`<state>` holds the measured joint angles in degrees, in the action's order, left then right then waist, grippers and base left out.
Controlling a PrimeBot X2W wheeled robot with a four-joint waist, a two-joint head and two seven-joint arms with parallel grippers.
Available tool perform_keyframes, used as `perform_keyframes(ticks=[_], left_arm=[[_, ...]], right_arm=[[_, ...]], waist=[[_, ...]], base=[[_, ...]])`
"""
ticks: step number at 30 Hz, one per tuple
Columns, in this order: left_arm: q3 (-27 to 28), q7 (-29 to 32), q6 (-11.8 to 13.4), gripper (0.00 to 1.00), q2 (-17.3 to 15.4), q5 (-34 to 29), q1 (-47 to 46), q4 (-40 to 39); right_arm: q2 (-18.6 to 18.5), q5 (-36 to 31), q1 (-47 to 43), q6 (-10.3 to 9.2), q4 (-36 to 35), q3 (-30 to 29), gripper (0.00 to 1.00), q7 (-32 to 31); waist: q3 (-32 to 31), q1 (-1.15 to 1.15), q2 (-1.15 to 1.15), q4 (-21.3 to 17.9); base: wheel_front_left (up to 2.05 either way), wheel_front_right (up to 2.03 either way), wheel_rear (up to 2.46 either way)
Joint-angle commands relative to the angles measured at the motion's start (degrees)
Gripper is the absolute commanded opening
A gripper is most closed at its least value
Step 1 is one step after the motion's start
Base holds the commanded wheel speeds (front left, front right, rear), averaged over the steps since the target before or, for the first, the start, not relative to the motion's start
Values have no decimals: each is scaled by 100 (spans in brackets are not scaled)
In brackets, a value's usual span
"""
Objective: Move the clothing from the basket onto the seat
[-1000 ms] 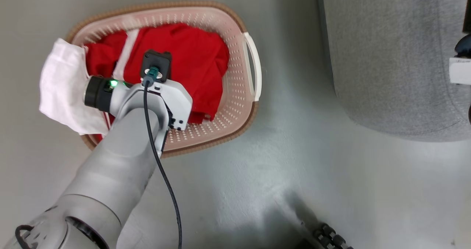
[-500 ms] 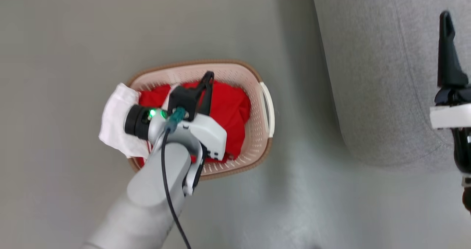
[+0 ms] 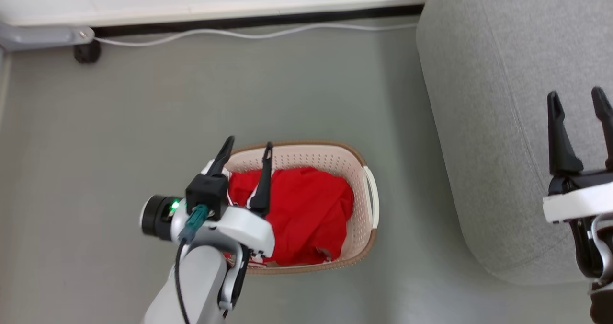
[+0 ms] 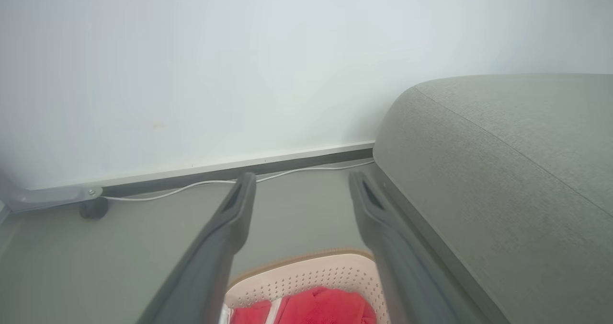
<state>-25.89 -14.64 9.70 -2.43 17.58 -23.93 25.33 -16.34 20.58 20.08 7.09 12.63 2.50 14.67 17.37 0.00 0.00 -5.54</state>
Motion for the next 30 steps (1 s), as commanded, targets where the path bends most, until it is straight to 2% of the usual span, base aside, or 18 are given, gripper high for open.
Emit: perform_keyframes(ticks=[1,16,22,30], left_arm=[[323,-35,-52,100,-44,-106,143,-231],[1966,-36,-352,100,-49,-619,1601,-1048],[2391,-36,-446,100,-46,-705,2105,-1203],[2704,-36,-422,100,-45,-653,2502,-1428]], right_arm=[[-64,-56,-176,40,-75,49,100,33],[218,-297,-981,40,-122,-27,100,33],[350,-389,-1256,40,-131,-36,100,33],[457,-444,-1447,40,-174,-81,100,33]], waist=[[-285,0,0,147],[-1231,0,0,251],[-1506,0,0,268],[-1593,0,0,281]], base=[[0,0,0],[0,0,0],[0,0,0],[0,0,0]])
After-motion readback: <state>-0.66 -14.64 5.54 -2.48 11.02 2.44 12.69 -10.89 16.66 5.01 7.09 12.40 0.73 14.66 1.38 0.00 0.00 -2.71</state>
